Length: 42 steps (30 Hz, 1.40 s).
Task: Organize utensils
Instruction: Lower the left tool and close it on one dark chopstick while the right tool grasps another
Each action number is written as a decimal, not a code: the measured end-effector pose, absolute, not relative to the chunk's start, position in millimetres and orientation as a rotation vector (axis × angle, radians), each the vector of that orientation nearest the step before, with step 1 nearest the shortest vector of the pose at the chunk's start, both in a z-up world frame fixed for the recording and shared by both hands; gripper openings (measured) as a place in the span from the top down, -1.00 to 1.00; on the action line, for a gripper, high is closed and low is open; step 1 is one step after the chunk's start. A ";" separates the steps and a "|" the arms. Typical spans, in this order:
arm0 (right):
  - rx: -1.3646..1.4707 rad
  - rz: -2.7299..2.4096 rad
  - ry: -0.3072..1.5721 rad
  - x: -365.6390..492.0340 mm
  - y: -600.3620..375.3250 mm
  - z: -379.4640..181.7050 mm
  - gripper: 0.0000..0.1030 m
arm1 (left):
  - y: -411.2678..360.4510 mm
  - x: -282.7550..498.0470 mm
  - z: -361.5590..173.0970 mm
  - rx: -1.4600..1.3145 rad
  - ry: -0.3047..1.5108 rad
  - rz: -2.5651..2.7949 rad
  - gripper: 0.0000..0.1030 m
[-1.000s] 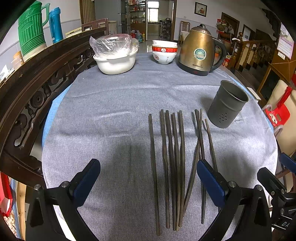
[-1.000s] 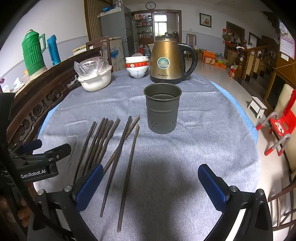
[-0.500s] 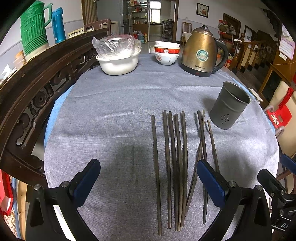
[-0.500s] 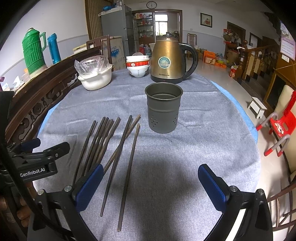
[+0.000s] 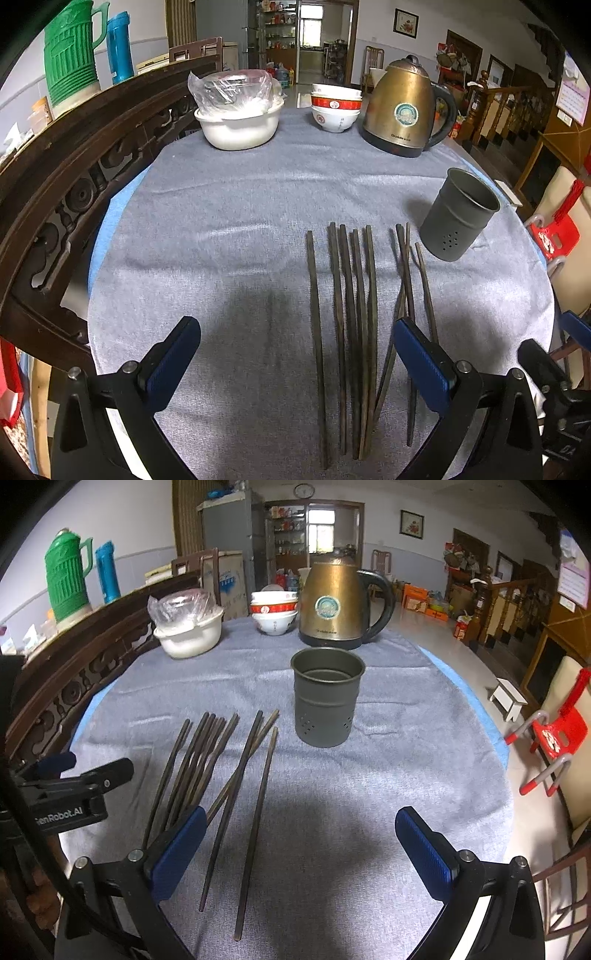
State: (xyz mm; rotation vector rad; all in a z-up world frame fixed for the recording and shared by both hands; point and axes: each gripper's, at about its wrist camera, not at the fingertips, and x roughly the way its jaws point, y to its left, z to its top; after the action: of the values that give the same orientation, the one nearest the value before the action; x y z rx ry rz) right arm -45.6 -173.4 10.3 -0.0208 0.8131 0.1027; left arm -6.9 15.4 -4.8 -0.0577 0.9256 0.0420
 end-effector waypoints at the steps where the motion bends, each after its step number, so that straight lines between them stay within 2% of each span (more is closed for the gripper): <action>1: -0.002 0.100 0.810 -46.8 -176.1 10.2 -1.00 | 14.7 -6.4 -5.5 -0.056 0.930 0.042 -1.00; 12: 0.078 0.144 0.809 -47.8 -189.7 10.8 -1.00 | 13.9 -4.5 -8.6 -0.052 0.948 0.057 -1.00; 18: 0.227 0.249 0.962 -32.6 -209.3 -12.7 -0.96 | 36.2 -3.5 -19.7 -0.092 1.007 0.069 -1.00; 21: 0.352 0.301 1.091 -12.4 -219.5 -34.8 -0.55 | 49.8 0.7 -30.4 -0.146 1.061 0.064 -0.92; 22: 0.394 0.318 1.134 -5.2 -221.0 -42.2 -0.21 | 52.2 1.6 -32.9 -0.157 1.073 0.064 -0.89; 23: 0.407 0.325 1.167 1.2 -220.5 -48.2 -0.02 | 55.4 3.3 -36.6 -0.173 1.090 0.060 -0.82; 28: 0.380 0.330 1.278 34.9 -199.9 -67.5 0.07 | 63.1 9.8 -49.8 -0.206 1.157 0.036 -0.78; 30: 0.357 0.329 1.307 47.9 -190.0 -68.7 0.10 | 64.0 14.0 -53.1 -0.204 1.179 0.029 -0.70; 32: 0.297 0.315 1.344 64.5 -175.3 -70.7 0.23 | 65.7 18.1 -56.2 -0.216 1.205 0.019 -0.60; 36: 0.204 0.278 1.416 93.4 -153.0 -81.3 0.26 | 69.6 27.4 -61.1 -0.239 1.246 0.014 -0.45; 39: 0.099 0.267 1.429 101.9 -136.4 -80.6 0.61 | 66.5 39.4 -63.2 -0.257 1.288 0.003 -0.23; 40: 0.046 0.265 1.439 102.6 -131.2 -81.7 0.76 | 65.5 44.3 -64.1 -0.265 1.299 -0.003 -0.21; 42: -0.012 0.282 1.440 102.7 -126.8 -82.5 0.82 | 59.2 56.7 -66.0 -0.270 1.329 -0.004 -0.12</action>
State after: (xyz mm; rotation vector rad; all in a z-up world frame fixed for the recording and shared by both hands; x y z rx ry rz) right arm 102.7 -126.8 -82.5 -0.0118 1.4404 0.2819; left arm 56.7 59.2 -66.0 -0.2704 1.3288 -0.0040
